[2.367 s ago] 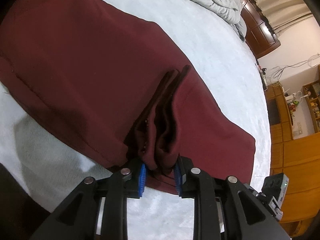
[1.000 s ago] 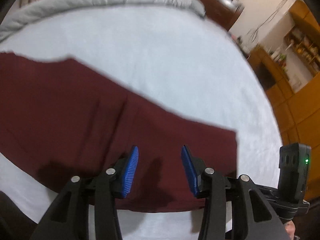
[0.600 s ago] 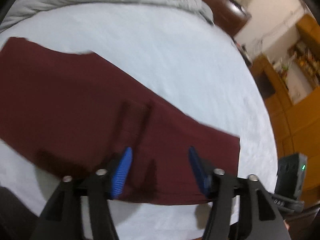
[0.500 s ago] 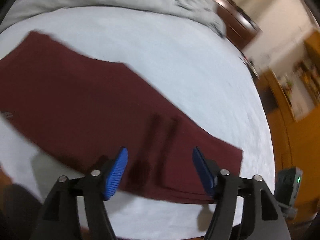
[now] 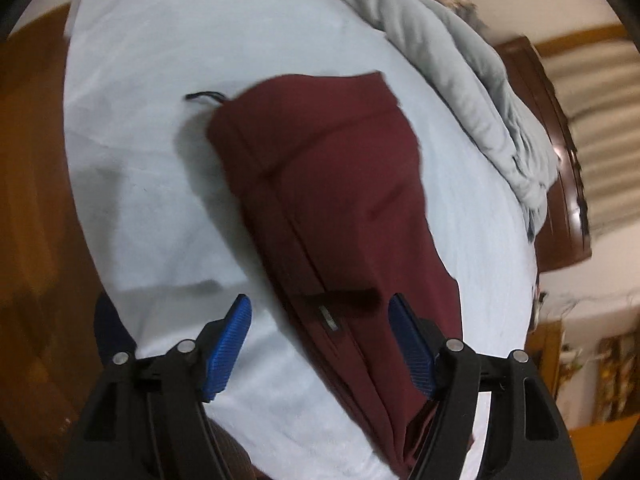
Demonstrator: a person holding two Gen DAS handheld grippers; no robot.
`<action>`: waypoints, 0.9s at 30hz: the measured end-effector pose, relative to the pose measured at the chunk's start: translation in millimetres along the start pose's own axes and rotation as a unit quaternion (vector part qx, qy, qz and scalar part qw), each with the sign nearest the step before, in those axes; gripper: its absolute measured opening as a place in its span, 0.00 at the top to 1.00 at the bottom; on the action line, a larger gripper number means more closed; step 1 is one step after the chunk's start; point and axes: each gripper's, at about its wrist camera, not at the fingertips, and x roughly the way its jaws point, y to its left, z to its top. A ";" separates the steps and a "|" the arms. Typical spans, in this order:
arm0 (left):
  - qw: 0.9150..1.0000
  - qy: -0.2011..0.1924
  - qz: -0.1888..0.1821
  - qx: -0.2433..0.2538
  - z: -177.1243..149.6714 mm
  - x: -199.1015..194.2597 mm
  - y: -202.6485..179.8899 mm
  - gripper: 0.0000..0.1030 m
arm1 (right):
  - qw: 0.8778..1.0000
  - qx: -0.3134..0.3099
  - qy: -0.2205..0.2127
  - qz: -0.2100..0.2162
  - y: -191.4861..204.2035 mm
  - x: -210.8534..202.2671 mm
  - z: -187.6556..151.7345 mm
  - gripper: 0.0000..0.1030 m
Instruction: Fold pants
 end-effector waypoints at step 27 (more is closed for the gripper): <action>0.991 0.028 -0.104 -0.080 53.1 64.1 -10.2 0.15 | 0.999 -0.014 0.009 -0.037 3.7 16.9 -2.2 0.56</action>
